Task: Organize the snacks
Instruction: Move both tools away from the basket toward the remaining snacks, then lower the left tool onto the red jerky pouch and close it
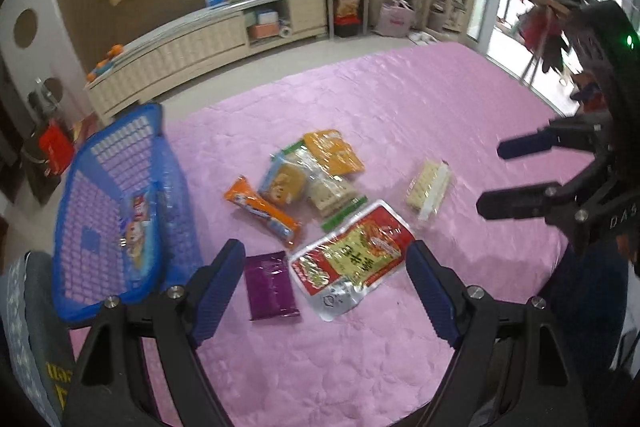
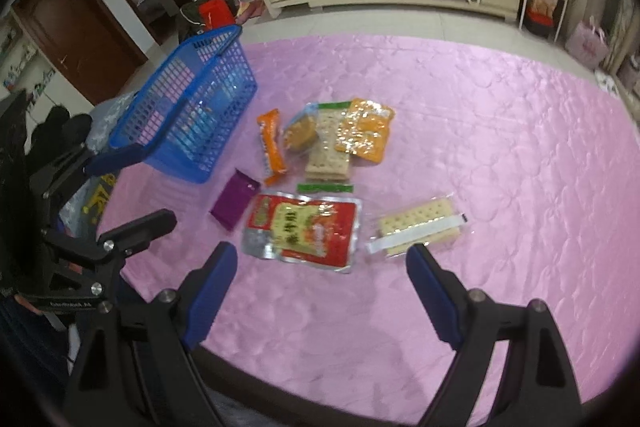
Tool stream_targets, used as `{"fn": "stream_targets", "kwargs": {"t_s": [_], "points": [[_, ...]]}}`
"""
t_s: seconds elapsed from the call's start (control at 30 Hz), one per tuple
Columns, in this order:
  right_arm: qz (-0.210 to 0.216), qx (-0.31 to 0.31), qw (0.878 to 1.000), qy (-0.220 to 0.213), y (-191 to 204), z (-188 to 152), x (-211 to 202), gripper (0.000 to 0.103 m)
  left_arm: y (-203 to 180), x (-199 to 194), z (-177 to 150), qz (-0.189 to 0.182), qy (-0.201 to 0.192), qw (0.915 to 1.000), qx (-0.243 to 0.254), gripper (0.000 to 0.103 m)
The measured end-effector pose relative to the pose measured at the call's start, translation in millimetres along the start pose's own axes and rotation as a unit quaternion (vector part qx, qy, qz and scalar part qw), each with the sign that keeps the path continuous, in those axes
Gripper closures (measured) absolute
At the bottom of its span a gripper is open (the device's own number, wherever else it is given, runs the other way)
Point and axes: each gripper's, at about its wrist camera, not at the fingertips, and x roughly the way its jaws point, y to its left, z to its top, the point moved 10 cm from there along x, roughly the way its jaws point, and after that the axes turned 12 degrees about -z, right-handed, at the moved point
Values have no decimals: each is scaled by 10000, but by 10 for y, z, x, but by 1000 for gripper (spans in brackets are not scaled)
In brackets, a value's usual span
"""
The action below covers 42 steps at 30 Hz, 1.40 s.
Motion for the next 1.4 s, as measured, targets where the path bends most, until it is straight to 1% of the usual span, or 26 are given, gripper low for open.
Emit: {"fn": "stream_targets", "kwargs": {"t_s": [0.13, 0.23, 0.33, 0.43, 0.5, 0.6, 0.7, 0.8, 0.93, 1.03, 1.07, 1.13, 1.17, 1.2, 1.23, 1.27, 1.33, 1.4], "points": [[-125, -187, 9996, -181, -69, -112, 54, 14, -60, 183, -132, -131, 172, 9994, 260, 22], [-229, -134, 9993, -267, -140, -188, 127, 14, -72, 340, -223, -150, 291, 9984, 456, 22], [-283, -147, 9992, -247, -183, -308, 243, 14, -99, 517, -311, -166, 495, 9959, 734, 22], [-242, -137, 9993, -257, -178, -376, 323, 14, -142, 666, -364, -290, 648, 9927, 974, 22], [-187, -117, 9994, -270, -169, -410, 396, 14, -153, 781, -384, -384, 732, 9909, 1057, 22], [-191, -95, 9995, -225, -192, -455, 560, 14, -121, 964, -389, -430, 893, 9886, 1137, 22], [-152, -3, 9998, -114, -238, -500, 686, 14, -122, 1135, -367, -604, 1064, 9845, 1256, 22], [-69, 122, 9999, -82, -304, -517, 747, 14, -108, 1328, -399, -723, 1332, 9790, 1360, 22], [20, 178, 9997, -140, -384, -493, 768, 14, -136, 1526, -430, -934, 1654, 9704, 1494, 22], [50, 86, 9996, -256, -421, -474, 759, 14, -144, 1631, -413, -959, 1790, 9661, 1595, 22], [57, 55, 9996, -275, -429, -477, 765, 14, -168, 1660, -401, -1078, 1822, 9647, 1565, 21], [37, -11, 9996, -285, -449, -486, 790, 14, -198, 1714, -387, -1185, 1911, 9617, 1567, 18], [-85, -61, 9996, -274, -480, -494, 809, 14, -210, 1748, -398, -1218, 1962, 9595, 1612, 12], [-147, -81, 9995, -280, -503, -497, 817, 14, -208, 1768, -388, -1221, 1960, 9593, 1624, 5], [-149, -70, 9994, -290, -526, -499, 824, 14, -198, 1803, -381, -1199, 1977, 9600, 1581, 1], [-101, -21, 9995, -292, -537, -501, 829, 14, -184, 1820, -359, -1220, 1918, 9625, 1484, 0], [15, 107, 9995, -305, -566, -503, 833, 14, -194, 1839, -340, -1219, 1874, 9627, 1521, 0], [37, 153, 9994, -323, -598, -514, 835, 14, -215, 1835, -339, -1239, 1814, 9634, 1535, 0]]}}
